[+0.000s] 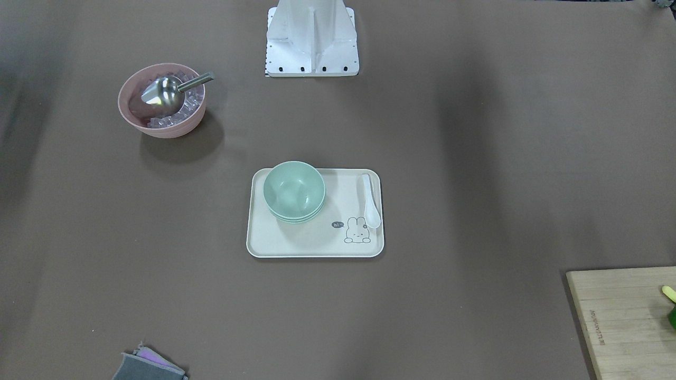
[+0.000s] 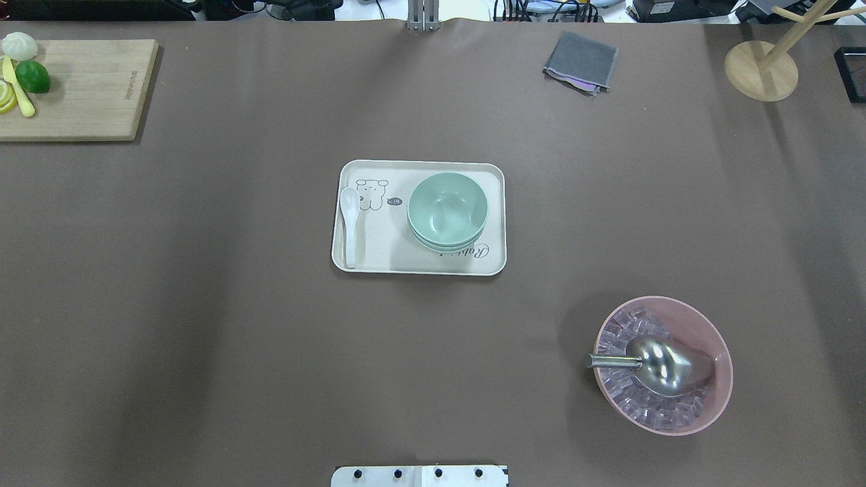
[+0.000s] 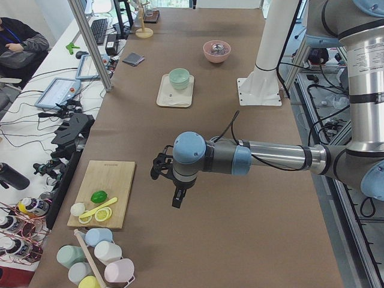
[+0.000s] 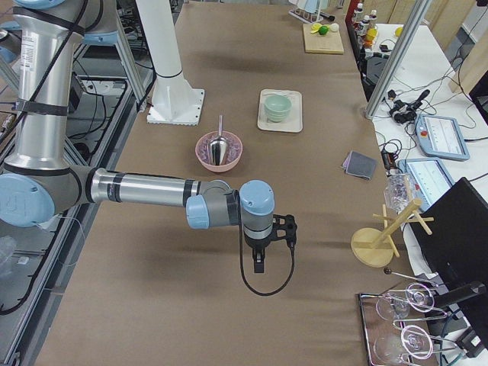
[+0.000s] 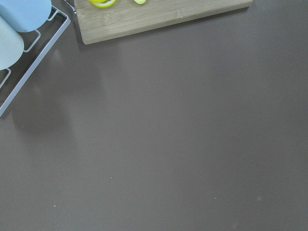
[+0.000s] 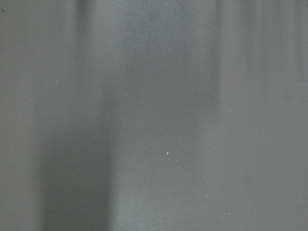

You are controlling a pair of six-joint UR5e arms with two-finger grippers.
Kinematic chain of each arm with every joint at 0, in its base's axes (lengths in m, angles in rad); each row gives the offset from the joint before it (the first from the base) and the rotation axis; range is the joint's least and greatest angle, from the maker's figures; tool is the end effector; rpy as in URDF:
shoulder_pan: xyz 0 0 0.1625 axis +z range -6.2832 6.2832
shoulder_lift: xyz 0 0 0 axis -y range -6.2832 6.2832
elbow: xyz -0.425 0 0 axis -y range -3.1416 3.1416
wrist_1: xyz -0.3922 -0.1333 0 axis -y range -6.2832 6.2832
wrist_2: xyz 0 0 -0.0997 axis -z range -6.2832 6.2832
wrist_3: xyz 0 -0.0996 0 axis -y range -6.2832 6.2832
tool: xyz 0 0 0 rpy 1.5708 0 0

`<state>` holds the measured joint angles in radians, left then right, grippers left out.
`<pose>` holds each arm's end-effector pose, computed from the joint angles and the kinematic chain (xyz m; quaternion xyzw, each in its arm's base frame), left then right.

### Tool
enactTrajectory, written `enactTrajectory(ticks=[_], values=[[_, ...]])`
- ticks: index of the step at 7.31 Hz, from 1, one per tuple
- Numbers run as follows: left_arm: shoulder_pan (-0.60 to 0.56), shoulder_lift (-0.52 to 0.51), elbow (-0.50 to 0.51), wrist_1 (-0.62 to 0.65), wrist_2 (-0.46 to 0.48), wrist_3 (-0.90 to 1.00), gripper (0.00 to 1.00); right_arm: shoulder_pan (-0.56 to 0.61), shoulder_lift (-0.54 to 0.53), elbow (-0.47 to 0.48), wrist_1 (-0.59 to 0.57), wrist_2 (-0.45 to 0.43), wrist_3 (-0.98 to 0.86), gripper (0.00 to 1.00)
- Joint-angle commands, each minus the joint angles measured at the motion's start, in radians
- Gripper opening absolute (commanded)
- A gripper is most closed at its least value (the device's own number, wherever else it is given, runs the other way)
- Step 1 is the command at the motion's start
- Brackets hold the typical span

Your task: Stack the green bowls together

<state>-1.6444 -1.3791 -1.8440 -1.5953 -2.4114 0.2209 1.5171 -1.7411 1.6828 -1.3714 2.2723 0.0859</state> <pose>-0.0895 -0.4106 0.6033 0.1076 0.3960 0.0886 0.9076 0.0459 -0.4320 0.6655 0.0421 -0.3465 -0.0091 0.9370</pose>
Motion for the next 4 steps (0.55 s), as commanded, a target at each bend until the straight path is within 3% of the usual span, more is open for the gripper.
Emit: enactTrajectory(ticks=[1, 4], values=[[0.000, 0.000, -0.001, 0.000, 0.000, 0.000, 0.99, 0.000, 0.000, 0.000, 0.000, 0.001, -0.002, 1.00], [-0.002, 0.002, -0.007, 0.000, -0.002, 0.000, 0.99, 0.000, 0.000, 0.002, 0.002, 0.001, -0.002, 1.00]])
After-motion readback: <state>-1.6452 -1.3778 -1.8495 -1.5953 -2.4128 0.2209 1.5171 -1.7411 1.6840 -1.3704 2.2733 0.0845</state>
